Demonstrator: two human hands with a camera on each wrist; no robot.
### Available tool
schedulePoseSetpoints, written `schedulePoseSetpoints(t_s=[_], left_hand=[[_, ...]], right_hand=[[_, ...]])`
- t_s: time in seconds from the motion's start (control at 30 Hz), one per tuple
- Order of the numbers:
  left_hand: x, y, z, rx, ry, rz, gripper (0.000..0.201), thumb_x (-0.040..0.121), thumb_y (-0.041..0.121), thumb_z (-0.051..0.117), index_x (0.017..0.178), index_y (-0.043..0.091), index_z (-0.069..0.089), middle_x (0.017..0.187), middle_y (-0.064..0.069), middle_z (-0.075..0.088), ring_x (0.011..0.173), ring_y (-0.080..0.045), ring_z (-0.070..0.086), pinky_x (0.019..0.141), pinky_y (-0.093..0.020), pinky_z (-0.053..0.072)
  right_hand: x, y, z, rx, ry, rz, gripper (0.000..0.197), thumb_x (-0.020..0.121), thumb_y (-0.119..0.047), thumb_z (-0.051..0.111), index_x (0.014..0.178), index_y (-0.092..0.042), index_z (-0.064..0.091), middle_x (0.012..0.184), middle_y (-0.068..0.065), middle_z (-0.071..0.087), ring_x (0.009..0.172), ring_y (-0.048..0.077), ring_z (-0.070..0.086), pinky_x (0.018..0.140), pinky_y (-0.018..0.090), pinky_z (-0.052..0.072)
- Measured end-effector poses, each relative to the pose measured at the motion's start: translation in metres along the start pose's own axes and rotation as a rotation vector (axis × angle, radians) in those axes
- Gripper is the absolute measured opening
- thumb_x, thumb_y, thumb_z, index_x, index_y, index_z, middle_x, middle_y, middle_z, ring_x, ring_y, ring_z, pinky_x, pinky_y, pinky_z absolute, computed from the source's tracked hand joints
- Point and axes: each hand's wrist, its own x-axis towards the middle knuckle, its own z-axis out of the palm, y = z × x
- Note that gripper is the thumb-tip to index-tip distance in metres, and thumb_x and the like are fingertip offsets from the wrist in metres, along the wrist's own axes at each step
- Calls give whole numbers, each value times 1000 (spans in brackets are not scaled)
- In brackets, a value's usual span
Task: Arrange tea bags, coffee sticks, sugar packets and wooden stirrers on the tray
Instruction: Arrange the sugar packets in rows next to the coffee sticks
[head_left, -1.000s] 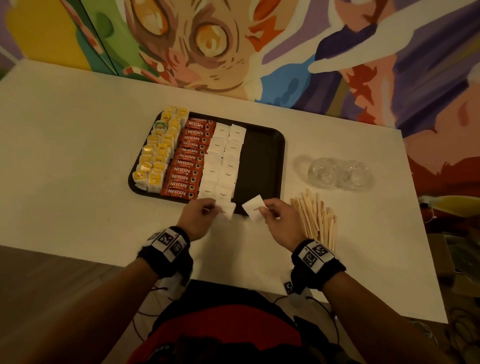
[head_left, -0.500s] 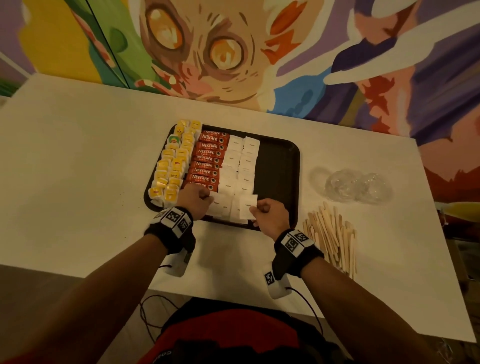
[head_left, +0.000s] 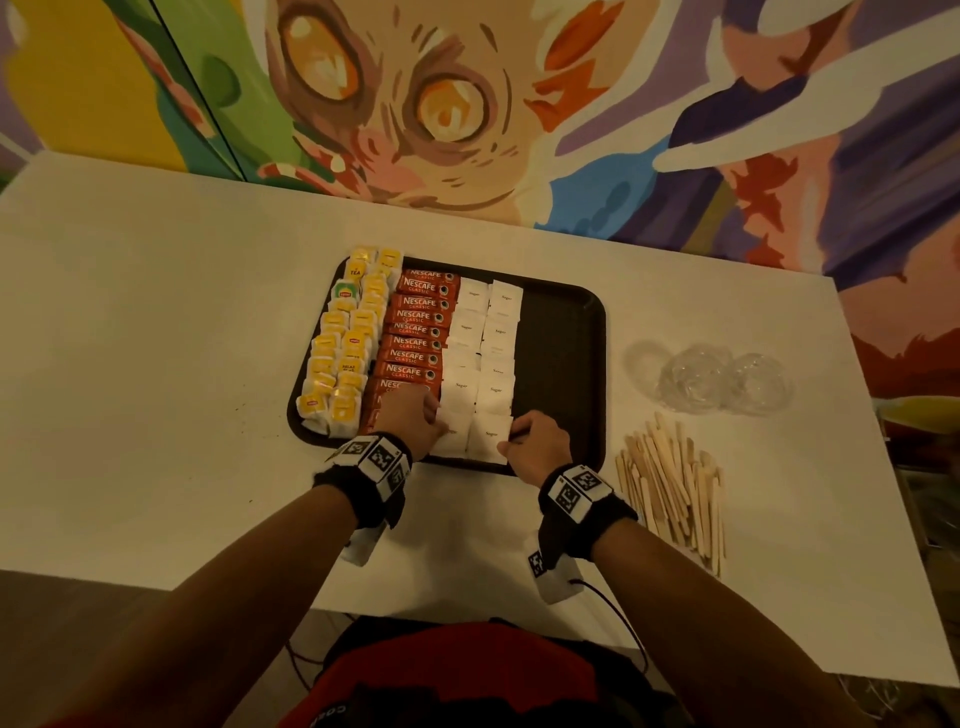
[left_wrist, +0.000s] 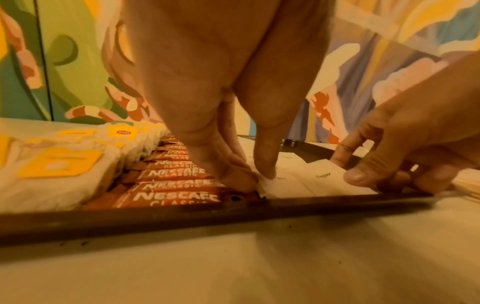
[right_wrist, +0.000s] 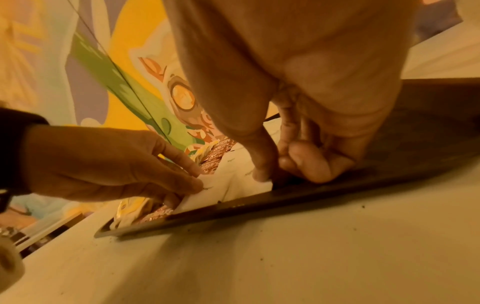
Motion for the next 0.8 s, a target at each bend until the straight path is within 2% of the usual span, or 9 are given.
schedulePoseSetpoints(t_s=[0.13, 0.3, 0.37, 0.47, 0.53, 0.67, 0.8], left_hand=[[-2, 1, 1, 37, 0, 32, 29, 80, 23, 77, 102, 16, 59, 97, -1, 63, 89, -15, 58, 79, -26, 47], [-6, 4, 1, 112, 12, 82, 32, 81, 26, 75, 104, 14, 57, 101, -3, 61, 94, -19, 58, 90, -34, 50], [-7, 4, 1, 135, 11, 90, 33, 81, 27, 75, 106, 14, 57, 104, -4, 61, 96, -19, 57, 90, -34, 50], [-8, 3, 1, 137, 4, 96, 33, 83, 28, 73, 107, 13, 56, 106, -5, 60, 97, -20, 56, 91, -33, 48], [-9, 3, -1, 128, 21, 113, 32, 86, 28, 71, 109, 12, 56, 106, -4, 59, 97, -19, 55, 89, -31, 47], [-12, 6, -1, 68, 76, 167, 25, 90, 27, 65, 109, 13, 57, 103, -1, 60, 90, -14, 52, 81, -25, 41], [-19, 22, 7, 7, 69, 279, 18, 91, 27, 62, 105, 16, 59, 97, 0, 67, 87, -14, 61, 81, -28, 49]], right_hand=[[0, 0, 3, 9, -22, 22, 35, 88, -15, 71, 117, -13, 52, 113, 10, 64, 99, 23, 65, 84, 30, 56], [0, -2, 4, 4, -19, 25, 36, 87, -17, 72, 117, -14, 51, 110, 9, 65, 97, 22, 66, 81, 27, 55], [-1, -3, 4, 7, -14, 23, 36, 87, -17, 72, 116, -14, 52, 110, 9, 65, 98, 22, 66, 81, 27, 55], [-3, -2, 4, 20, -7, 19, 34, 87, -19, 72, 114, -15, 52, 109, 7, 66, 96, 20, 66, 74, 22, 52], [-6, -2, 2, 43, -5, 10, 33, 89, -20, 71, 115, -15, 52, 107, 5, 66, 93, 16, 65, 68, 17, 48], [-13, 5, -7, 92, 35, -18, 29, 91, -20, 68, 116, -15, 55, 87, -8, 61, 77, 4, 59, 63, 13, 45], [-22, 17, -25, 108, 81, -59, 21, 93, -21, 66, 112, -20, 58, 87, -13, 57, 77, 0, 57, 62, 11, 43]])
